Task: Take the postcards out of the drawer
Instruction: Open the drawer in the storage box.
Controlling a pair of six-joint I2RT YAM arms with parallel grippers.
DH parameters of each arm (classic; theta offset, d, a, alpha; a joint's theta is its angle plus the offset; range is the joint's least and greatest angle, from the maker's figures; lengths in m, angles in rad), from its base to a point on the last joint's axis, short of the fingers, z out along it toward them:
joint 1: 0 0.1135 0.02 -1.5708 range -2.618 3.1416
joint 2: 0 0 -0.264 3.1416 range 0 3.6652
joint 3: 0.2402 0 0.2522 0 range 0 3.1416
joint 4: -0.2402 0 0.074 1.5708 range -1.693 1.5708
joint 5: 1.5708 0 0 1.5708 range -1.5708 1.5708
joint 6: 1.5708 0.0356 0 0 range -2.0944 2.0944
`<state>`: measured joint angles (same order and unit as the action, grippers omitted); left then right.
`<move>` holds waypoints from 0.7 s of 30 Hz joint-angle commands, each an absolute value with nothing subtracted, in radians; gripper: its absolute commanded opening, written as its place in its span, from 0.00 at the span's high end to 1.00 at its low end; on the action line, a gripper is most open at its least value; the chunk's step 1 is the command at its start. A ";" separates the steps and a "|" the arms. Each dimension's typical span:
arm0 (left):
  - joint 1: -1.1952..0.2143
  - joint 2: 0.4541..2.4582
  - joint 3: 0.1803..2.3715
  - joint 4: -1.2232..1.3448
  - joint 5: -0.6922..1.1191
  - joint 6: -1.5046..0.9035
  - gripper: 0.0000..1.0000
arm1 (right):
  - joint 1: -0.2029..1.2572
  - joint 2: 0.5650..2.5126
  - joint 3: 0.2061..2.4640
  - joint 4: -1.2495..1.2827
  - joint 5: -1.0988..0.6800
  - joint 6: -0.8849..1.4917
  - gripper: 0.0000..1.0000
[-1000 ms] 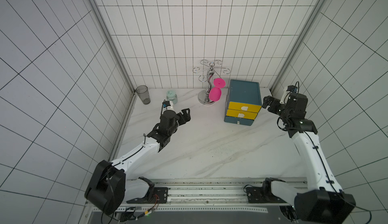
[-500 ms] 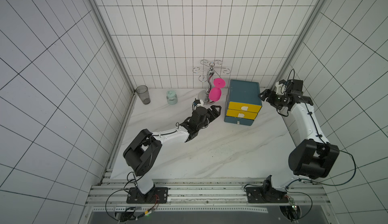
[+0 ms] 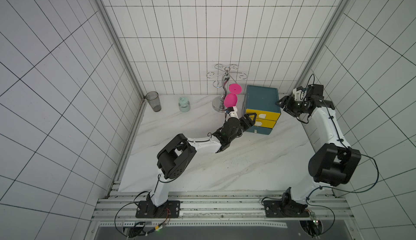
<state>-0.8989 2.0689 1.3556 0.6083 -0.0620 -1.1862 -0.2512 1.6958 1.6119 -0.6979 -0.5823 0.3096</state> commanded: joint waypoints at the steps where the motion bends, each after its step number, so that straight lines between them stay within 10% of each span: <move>1: -0.904 2.133 1.394 0.684 -0.039 -1.180 0.25 | -0.262 1.723 1.664 -0.727 -0.623 0.310 0.29; 21: -0.908 2.235 1.466 0.848 0.058 -1.184 0.33 | -0.247 1.686 1.602 -0.728 -0.657 0.310 0.43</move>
